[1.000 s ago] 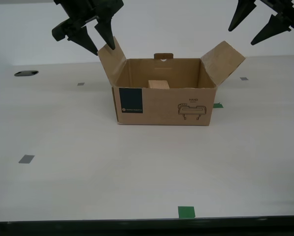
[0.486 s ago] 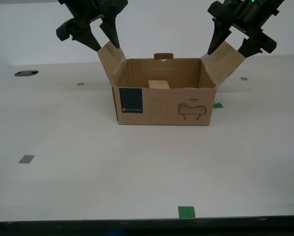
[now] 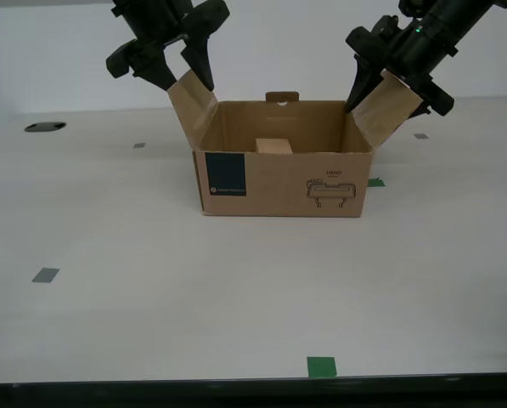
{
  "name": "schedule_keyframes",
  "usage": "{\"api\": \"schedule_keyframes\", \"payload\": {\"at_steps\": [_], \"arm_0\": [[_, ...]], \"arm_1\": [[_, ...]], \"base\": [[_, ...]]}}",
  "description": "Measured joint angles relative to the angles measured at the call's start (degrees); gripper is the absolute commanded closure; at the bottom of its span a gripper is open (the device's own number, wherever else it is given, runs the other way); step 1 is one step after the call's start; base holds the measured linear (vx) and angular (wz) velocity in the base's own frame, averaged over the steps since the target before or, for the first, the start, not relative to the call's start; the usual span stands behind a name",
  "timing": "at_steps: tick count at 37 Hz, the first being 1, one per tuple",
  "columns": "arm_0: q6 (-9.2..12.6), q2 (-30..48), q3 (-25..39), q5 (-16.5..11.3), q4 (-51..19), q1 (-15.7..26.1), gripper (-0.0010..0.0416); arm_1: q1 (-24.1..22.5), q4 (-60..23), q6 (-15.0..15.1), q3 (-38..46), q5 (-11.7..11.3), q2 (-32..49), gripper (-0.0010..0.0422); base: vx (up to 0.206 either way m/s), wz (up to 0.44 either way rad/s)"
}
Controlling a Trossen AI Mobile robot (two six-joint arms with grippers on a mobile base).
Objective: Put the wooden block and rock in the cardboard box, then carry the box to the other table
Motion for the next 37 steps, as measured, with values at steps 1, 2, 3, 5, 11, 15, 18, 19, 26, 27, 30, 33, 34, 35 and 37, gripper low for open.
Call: {"api": "schedule_keyframes", "payload": {"at_steps": [1, 2, 3, 5, 11, 15, 18, 19, 26, 27, 30, 33, 34, 35, 37], "arm_0": [[0.07, 0.00, -0.02, -0.13, 0.02, 0.04, 0.0093], [0.15, 0.00, -0.04, -0.20, -0.04, 0.11, 0.0092], [0.20, 0.00, -0.11, -0.17, 0.02, 0.15, 0.0091], [0.26, 0.00, -0.24, -0.20, -0.04, 0.24, 0.0090], [0.28, 0.00, -0.24, -0.20, -0.07, 0.35, 0.0091], [0.28, 0.00, -0.24, -0.20, -0.04, 0.42, 0.0093], [0.26, 0.00, -0.24, -0.20, -0.04, 0.52, 0.0096], [0.28, 0.00, -0.24, -0.20, -0.07, 0.57, 0.0098], [0.02, 0.00, -0.24, -0.20, -0.04, 0.61, 0.0107], [0.00, 0.00, -0.24, -0.20, -0.04, 0.63, 0.0107], [-0.02, 0.00, -0.24, -0.20, -0.04, 0.63, 0.0110], [-0.02, 0.00, -0.24, -0.20, -0.04, 0.61, 0.0115], [-0.02, 0.00, -0.24, -0.20, -0.04, 0.61, 0.0119], [0.00, 0.00, -0.24, -0.20, -0.07, 0.63, 0.0123], [0.00, 0.00, -0.24, -0.20, -0.07, 0.68, 0.0135]], "arm_1": [[-0.22, 0.11, -0.02, 0.00, 0.00, 0.37, 0.0174], [-0.42, 0.44, -0.02, 0.02, -0.02, 0.81, 0.0174], [-0.68, 0.66, -0.02, 0.00, 0.00, 1.40, 0.0174], [-1.07, 0.63, -0.04, -0.04, 0.00, 2.54, 0.0174], [-1.73, 0.70, -0.07, 0.00, 0.00, 5.01, 0.0174], [-1.75, 1.25, -0.17, 0.02, 0.00, 4.98, 0.0174], [-1.73, 1.20, -0.20, -0.02, 0.00, 5.07, 0.0174], [-1.73, 1.09, -0.20, -0.02, 0.00, 5.07, 0.0174], [-1.77, 1.36, -0.20, 0.00, 0.00, 5.03, 0.0174], [-1.77, 1.46, -0.20, 0.00, 0.00, 5.03, 0.0174], [-1.77, 1.64, -0.22, 0.00, 0.00, 5.03, 0.0174], [-1.77, 1.66, -0.24, 0.00, 0.00, 5.03, 0.0179], [-1.77, 1.64, -0.24, 0.02, 0.00, 5.03, 0.0184], [-1.79, 1.66, -0.24, 0.00, 0.00, 5.03, 0.0190], [-1.81, 1.64, -0.39, 0.00, 0.00, 5.03, 0.0211]], "base": [[0.000, 0.000], [0.000, 0.000], [0.000, 0.000], [0.000, 0.000], [0.000, 0.000], [0.000, 0.000], [0.000, 0.000], [0.000, 0.000], [0.000, 0.000], [0.000, 0.000], [0.000, 0.000], [0.000, 0.000], [0.000, 0.000], [0.000, 0.000], [0.000, 0.000]]}}
